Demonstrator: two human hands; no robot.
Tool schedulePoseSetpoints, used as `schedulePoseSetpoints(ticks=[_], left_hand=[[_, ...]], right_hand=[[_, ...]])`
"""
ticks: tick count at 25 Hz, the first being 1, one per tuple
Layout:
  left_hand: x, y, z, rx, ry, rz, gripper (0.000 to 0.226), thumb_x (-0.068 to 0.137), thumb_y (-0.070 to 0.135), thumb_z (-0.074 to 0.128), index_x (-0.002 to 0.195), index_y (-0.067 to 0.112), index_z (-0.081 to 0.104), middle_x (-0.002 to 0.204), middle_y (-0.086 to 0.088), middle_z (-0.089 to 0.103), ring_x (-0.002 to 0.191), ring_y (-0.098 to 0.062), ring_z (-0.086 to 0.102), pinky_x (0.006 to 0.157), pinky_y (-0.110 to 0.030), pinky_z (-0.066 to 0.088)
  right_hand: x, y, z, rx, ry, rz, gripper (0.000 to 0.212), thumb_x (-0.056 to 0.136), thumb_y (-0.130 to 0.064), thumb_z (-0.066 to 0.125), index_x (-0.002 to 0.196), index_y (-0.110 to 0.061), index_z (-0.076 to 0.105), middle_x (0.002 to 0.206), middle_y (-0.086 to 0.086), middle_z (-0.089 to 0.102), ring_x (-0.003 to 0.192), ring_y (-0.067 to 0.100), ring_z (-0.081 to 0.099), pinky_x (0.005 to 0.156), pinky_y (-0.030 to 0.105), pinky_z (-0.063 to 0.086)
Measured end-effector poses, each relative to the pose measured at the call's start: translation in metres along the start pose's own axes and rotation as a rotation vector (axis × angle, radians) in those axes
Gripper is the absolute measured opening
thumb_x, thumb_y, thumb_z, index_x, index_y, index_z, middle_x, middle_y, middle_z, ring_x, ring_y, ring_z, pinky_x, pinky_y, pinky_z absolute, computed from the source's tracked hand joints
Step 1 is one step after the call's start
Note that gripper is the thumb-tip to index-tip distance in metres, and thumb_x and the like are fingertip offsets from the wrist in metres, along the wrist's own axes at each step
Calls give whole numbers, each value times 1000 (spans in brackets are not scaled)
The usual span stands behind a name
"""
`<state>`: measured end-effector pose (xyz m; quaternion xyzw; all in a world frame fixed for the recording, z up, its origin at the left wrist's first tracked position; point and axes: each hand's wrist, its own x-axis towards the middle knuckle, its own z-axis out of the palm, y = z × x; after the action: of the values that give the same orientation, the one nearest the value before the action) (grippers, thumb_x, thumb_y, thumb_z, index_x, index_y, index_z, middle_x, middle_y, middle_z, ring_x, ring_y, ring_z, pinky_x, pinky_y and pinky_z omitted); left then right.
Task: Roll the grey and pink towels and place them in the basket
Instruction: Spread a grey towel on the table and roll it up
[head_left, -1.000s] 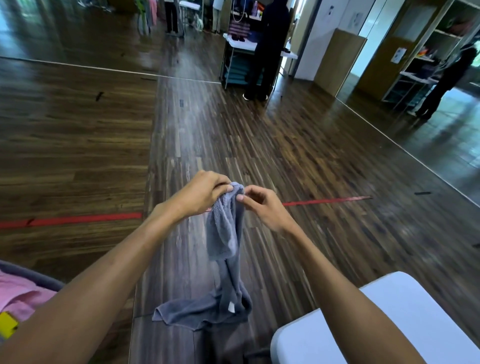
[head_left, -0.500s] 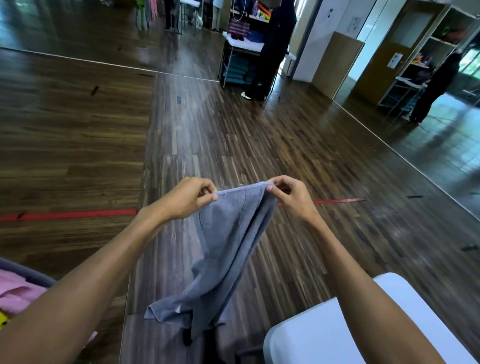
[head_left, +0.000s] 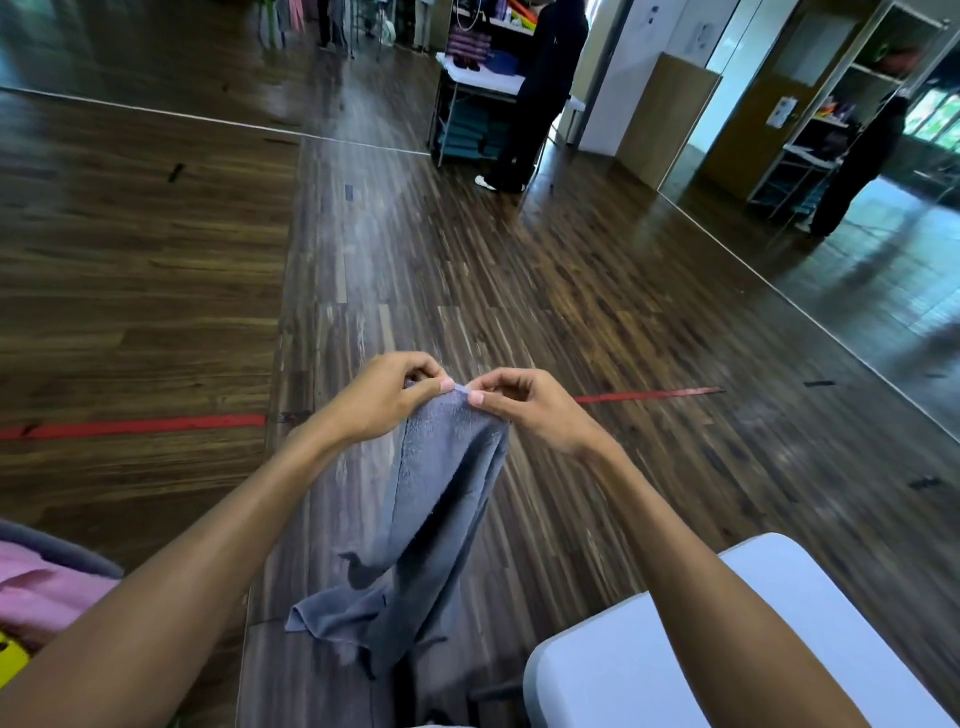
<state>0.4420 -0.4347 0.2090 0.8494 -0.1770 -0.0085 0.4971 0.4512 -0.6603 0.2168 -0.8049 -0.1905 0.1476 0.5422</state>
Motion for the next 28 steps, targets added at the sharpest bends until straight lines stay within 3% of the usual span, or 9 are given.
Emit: schedulePoseSetpoints(ticks=[2,5,8,12,15,18,23,26,28], left_hand=[[3,1,3,-118,36,-25,8,88,27,68,81,24,67,67,15,64,61,3,51,62,-16,38],[-10,-6,10,-346,12,-128,19,88,28,68,102,15,66,92,-2,73,84,-7,65,79,-24,51],[-27,-23,22,-448,-121,-262,23,88,23,67,106,8,66,97,3,72,93,-8,65,95,-34,50],[-24,-21,20,-529,-59,-233,19,93,19,60,104,4,64,89,3,67,86,-7,60,83,-23,53],[-13,-2,14,-380,-133,-80,15,92,21,63,98,8,65,87,2,65,78,-5,57,70,-19,47],[-1,6,20,-142,-272,2,12,90,30,66,91,18,68,80,-1,66,73,-8,56,72,-27,43],[0,-2,20,-70,-265,-15,8,89,26,67,89,18,69,85,-5,70,74,-13,59,76,-40,50],[-2,-4,25,-13,-274,-8,9,88,35,67,87,25,68,82,-3,69,73,-22,61,75,-46,50],[-4,-4,29,-44,-276,-21,16,87,41,66,85,26,69,78,0,68,69,-13,58,72,-42,50]], right_hand=[[2,3,3,-65,-15,24,34,83,-38,76,96,-7,72,88,26,68,81,21,55,76,39,43],[-3,-3,-4,-9,123,-42,22,92,-20,68,93,2,68,72,8,59,68,12,48,61,23,38],[-9,-5,-16,70,236,-65,18,95,-16,64,95,0,69,75,1,61,67,8,49,60,19,38],[-20,5,-27,20,157,47,13,94,-16,64,89,-3,67,72,-5,60,68,7,50,62,19,38],[-22,14,-18,13,-2,155,5,90,-10,68,92,-7,65,81,7,60,78,21,53,65,24,43],[-17,10,-7,35,-99,137,20,85,-11,73,101,-4,64,90,8,61,84,23,52,71,34,43],[-10,-3,-21,-11,-126,128,31,78,-23,81,97,-4,66,90,17,65,85,25,53,77,44,38],[-8,-8,-20,-133,-204,126,22,83,-20,78,99,-8,71,79,21,60,75,23,51,70,33,41],[-7,-8,-21,-192,-184,115,16,87,-12,73,98,-1,71,74,14,56,68,16,49,61,21,41]])
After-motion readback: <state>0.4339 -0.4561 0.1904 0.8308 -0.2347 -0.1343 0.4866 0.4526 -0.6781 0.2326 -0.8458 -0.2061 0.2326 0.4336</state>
